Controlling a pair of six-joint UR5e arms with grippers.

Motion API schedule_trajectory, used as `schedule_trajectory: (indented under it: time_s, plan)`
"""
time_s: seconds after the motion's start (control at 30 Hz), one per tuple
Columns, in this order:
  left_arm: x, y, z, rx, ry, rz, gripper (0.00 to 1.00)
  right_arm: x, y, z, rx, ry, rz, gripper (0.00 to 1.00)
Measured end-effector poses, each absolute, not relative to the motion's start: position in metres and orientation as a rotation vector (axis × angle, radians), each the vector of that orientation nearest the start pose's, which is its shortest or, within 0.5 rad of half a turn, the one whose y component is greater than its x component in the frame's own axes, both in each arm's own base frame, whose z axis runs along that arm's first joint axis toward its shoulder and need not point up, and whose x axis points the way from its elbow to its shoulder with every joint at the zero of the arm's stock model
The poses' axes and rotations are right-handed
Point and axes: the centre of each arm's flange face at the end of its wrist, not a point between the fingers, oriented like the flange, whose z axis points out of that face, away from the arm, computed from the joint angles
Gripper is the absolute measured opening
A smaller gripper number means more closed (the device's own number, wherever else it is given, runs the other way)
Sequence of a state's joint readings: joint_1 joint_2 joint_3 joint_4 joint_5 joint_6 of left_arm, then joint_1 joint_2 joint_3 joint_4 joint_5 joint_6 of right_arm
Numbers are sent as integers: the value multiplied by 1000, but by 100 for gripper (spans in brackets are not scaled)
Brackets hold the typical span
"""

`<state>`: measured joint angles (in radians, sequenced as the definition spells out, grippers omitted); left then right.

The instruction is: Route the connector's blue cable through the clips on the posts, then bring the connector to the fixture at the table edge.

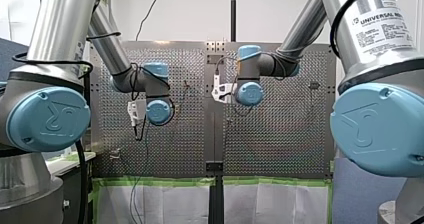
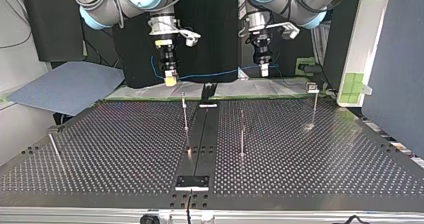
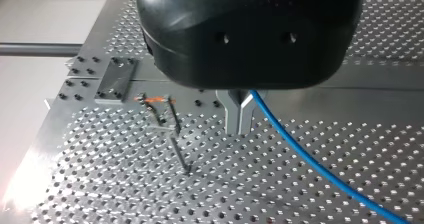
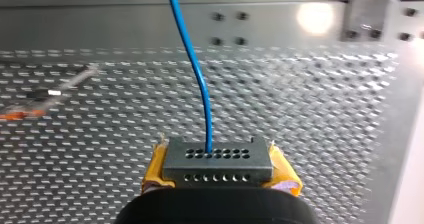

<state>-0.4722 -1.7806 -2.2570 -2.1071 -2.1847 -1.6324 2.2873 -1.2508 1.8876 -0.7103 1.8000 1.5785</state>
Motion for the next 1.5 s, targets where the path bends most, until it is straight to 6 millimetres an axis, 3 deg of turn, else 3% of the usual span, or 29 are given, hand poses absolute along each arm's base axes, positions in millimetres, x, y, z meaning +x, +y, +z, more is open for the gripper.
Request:
schedule_trajectory:
  time_s: [0.33,0.83,1.5]
  plan:
    - [378,-259,205,-222,1431,16,0,433,-358,280,1411,-900,1668,0]
    - [407,-254,224,-209,1417,19,0,436,-386,253,1467,-895,1667,0]
    - [435,-248,244,-206,1380,-1,0,439,-418,273,1431,-894,1705,0]
